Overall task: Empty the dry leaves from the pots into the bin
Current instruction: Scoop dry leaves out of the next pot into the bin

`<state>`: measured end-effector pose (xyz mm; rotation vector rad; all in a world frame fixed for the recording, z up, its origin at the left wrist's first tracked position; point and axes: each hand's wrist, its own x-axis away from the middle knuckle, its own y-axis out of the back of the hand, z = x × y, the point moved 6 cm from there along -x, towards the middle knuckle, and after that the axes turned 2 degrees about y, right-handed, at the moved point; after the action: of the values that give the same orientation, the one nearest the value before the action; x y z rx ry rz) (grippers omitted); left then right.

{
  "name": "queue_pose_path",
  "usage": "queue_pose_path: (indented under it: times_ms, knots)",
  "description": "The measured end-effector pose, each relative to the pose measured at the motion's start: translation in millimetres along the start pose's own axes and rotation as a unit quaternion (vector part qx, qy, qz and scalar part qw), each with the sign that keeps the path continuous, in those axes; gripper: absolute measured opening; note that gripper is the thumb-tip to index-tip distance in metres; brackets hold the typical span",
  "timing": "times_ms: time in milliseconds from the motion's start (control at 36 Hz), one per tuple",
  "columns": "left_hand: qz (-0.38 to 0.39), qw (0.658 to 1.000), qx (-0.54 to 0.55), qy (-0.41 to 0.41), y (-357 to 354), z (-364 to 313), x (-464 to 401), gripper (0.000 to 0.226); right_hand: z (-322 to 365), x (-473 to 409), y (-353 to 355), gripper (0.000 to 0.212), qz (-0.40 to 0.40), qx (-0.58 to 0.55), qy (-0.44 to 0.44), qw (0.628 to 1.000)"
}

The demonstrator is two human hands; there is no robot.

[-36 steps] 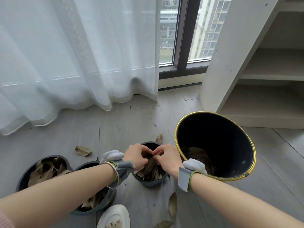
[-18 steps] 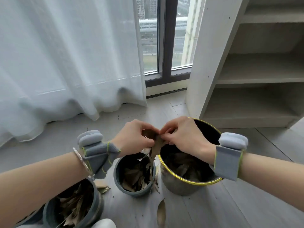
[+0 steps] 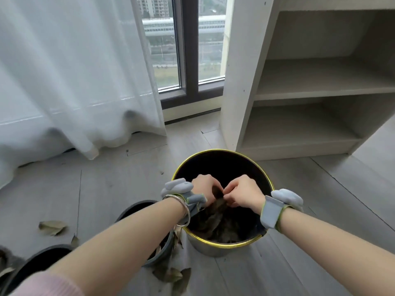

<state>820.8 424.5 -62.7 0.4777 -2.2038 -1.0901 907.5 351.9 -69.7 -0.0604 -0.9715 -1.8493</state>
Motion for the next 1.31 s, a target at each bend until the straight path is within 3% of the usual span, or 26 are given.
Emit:
queue_pose_path:
  times_ms: [250,444,611,750,917,1028,1167,1306]
  knots:
    - [0.108,0.990,-0.092,0.020,-49,11,-23,0.025,-25,-23,-34,0.023,0.067,0.060,-0.078,0.993]
    - [0.087,0.992,-0.071,-0.055,-18,10,2,0.035,-23,-17,-32,0.033,0.077,0.077,-0.093,0.990]
    - [-0.024,0.994,0.028,-0.102,36,32,44,0.021,3,-2,-22,0.030,0.048,0.082,-0.016,0.995]
    - [-0.133,0.982,0.116,-0.063,65,84,81,0.015,42,7,-27,0.024,-0.018,0.077,0.063,0.995]
    - [-0.083,0.992,0.047,0.083,34,168,93,0.021,117,32,-62,0.016,-0.042,-0.026,0.197,0.979]
    - [0.001,0.991,-0.043,0.125,4,198,96,0.031,145,45,-108,0.015,0.020,-0.053,0.233,0.971]
    - [0.055,0.987,-0.098,0.115,-19,207,96,0.037,128,29,-187,0.021,0.126,0.165,0.177,0.962]
    - [0.082,0.978,-0.154,0.116,-41,197,85,0.047,88,22,-227,0.045,0.170,0.442,0.129,0.871]
